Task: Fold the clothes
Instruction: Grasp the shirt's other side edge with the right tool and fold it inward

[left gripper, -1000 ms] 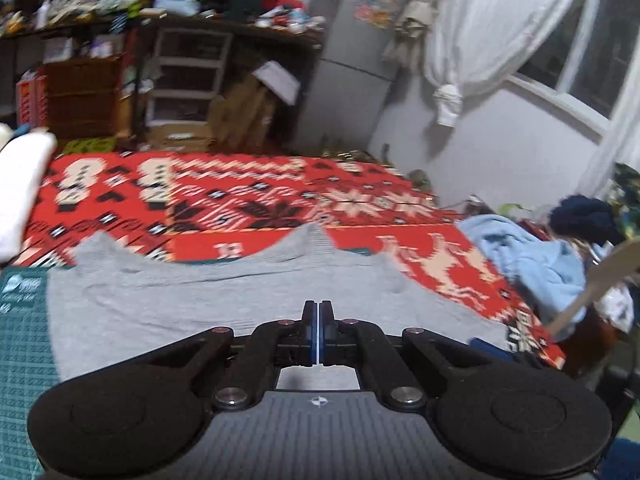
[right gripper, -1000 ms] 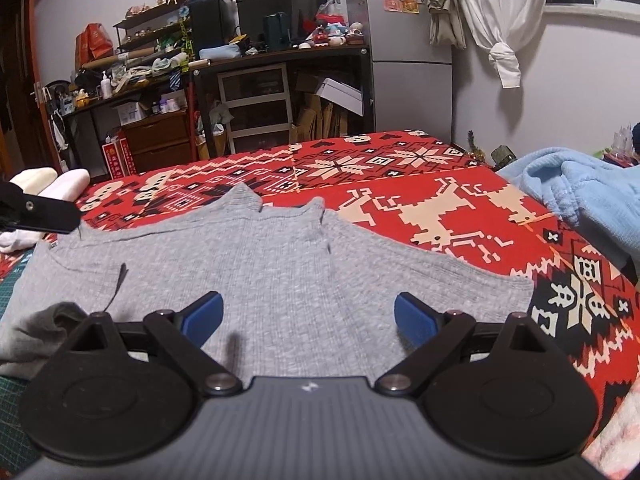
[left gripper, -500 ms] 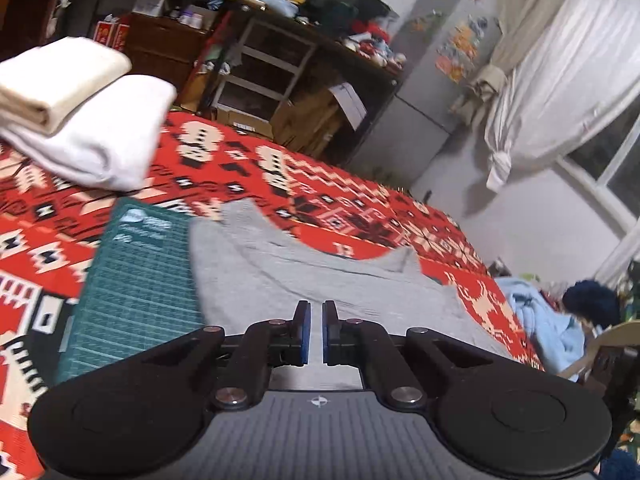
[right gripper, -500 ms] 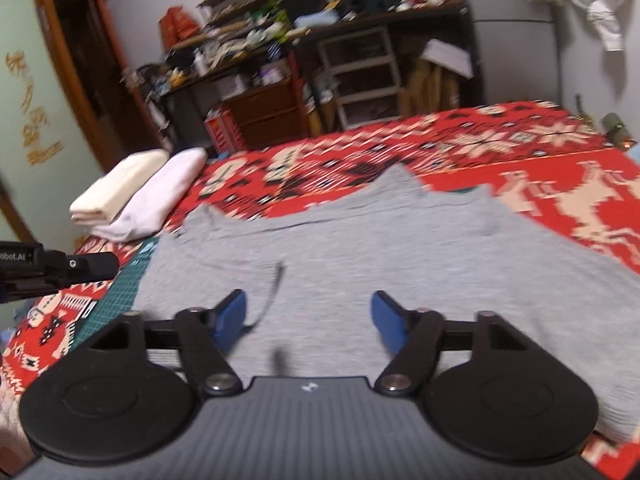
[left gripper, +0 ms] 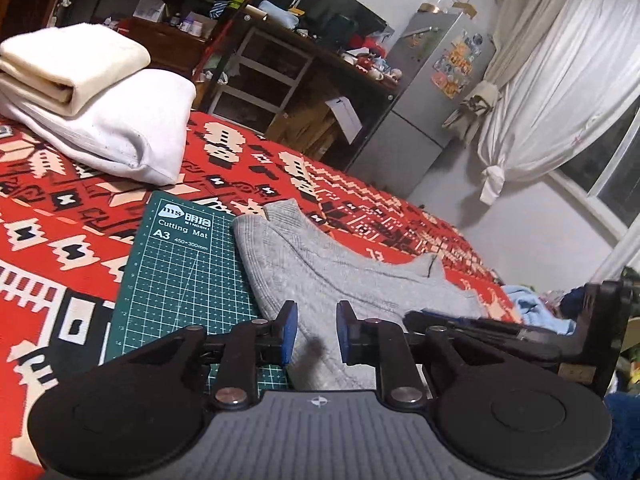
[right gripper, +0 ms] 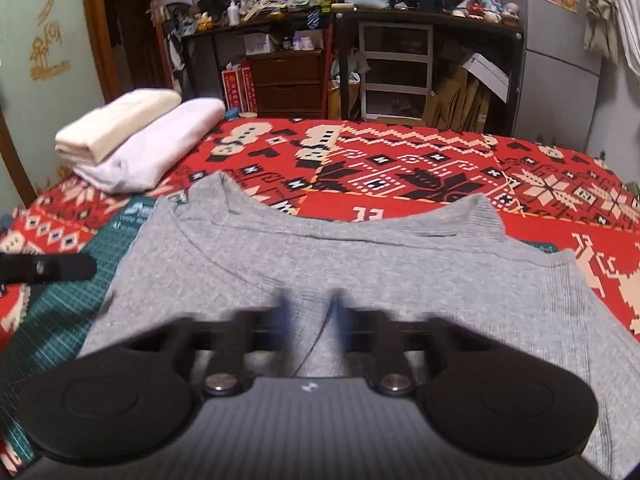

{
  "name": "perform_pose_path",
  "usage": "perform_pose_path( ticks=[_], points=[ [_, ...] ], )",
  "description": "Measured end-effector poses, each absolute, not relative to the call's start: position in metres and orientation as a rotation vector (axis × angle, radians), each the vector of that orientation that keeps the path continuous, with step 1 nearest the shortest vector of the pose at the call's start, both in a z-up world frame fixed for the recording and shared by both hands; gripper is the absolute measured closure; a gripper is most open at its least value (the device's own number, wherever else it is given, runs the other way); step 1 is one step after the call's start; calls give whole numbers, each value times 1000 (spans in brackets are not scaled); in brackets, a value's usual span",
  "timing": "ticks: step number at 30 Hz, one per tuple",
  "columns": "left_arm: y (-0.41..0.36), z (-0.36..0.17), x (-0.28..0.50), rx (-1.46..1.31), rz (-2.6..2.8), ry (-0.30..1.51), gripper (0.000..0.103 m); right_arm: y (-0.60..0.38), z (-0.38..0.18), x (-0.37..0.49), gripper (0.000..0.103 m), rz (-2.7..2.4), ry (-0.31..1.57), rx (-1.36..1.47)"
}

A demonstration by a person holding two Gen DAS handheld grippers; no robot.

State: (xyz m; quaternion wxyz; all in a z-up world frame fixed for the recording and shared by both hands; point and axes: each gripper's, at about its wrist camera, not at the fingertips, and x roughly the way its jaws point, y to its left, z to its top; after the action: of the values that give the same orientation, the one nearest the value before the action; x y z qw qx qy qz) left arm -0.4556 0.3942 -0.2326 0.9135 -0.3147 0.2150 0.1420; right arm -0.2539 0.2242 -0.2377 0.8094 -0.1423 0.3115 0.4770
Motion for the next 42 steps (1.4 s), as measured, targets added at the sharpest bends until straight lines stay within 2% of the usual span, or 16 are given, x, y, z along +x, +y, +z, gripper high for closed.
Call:
perform_pose_path(
  ticks=[6,11,20,23,26,27,30,36,42],
  points=[
    [397,-232,-456,-672,259,417,84,202,-208,-259,103,970,598,-226],
    [396,-231,-456,-677,241,400,84,179,-189,-242,103,879,619,-142],
    [390,-236,-445,-671,192,444,84,179,-209,-209,102,751,696,-136],
    [382,-238,-439,-639,154,474,84,182,-220,-202,100,744,729,-140],
    [375,-240,-435,-611,120,503,84,169,-217,-208,78,747,713,-110],
    [372,-240,-433,-599,114,513,84,164,-214,-214,77,762,708,-102],
    [368,-243,-430,-585,113,537,84,152,-209,-235,77,842,707,-121],
    [369,-245,-430,-603,114,536,84,152,-223,-290,78,1031,728,-333],
    [369,-245,-430,-614,105,535,84,174,-234,-306,77,1086,706,-400]
  ],
)
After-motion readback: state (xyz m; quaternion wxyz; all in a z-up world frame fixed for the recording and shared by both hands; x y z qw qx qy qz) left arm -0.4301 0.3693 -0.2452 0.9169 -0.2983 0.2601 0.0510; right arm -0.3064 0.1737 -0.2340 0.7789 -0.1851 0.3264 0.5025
